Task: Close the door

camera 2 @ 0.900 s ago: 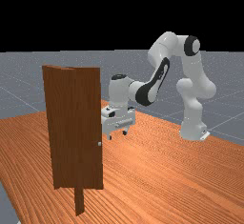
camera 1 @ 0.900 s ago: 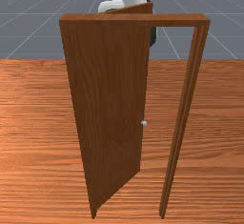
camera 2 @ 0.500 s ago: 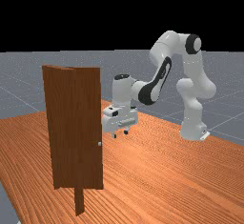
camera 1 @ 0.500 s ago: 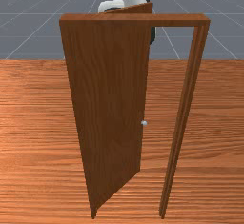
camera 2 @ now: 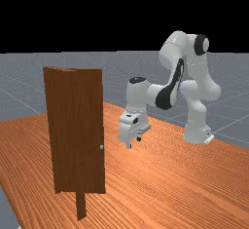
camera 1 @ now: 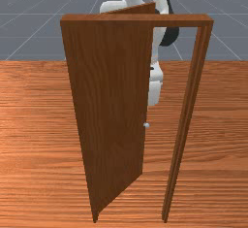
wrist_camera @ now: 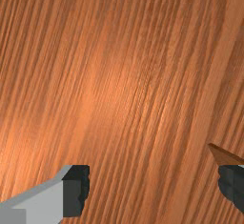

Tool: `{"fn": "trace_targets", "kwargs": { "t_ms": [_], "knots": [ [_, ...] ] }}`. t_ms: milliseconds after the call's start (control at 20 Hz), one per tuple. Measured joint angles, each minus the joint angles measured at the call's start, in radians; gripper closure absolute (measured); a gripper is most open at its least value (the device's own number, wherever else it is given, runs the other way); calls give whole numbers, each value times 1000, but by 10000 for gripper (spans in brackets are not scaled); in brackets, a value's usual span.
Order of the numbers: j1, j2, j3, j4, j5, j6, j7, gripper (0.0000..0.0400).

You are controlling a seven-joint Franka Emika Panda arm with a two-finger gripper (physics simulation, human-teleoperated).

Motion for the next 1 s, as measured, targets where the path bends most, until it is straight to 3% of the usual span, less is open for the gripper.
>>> {"fn": "trace_targets", "kwargs": {
  "t_ms": [100, 150, 300, 500, 550, 600, 700, 750, 850, 900, 1000],
  "knots": [
    [65, 8, -38, 14, -28, -19, 256, 0],
    [62, 7, -39, 10, 14, -16, 304, 0],
    [53, 4, -96, 5, 47, -22, 478, 0],
    [-62, 8, -118, 10, 54, -12, 229, 0],
    [-139, 34, -58, 53, 168, -46, 8, 0],
    [-159, 84, -43, 136, 197, -89, -10, 0],
    [-164, 200, -34, 328, 190, -159, 7, 0],
    [-125, 239, -68, 394, 81, -160, -1, 0],
    [-127, 335, -64, 558, 80, -226, -7, 0],
    [-140, 334, -33, 552, 56, -223, -149, 0],
    [-117, 330, -9, 542, 37, -217, -198, 0]
  ]
}}
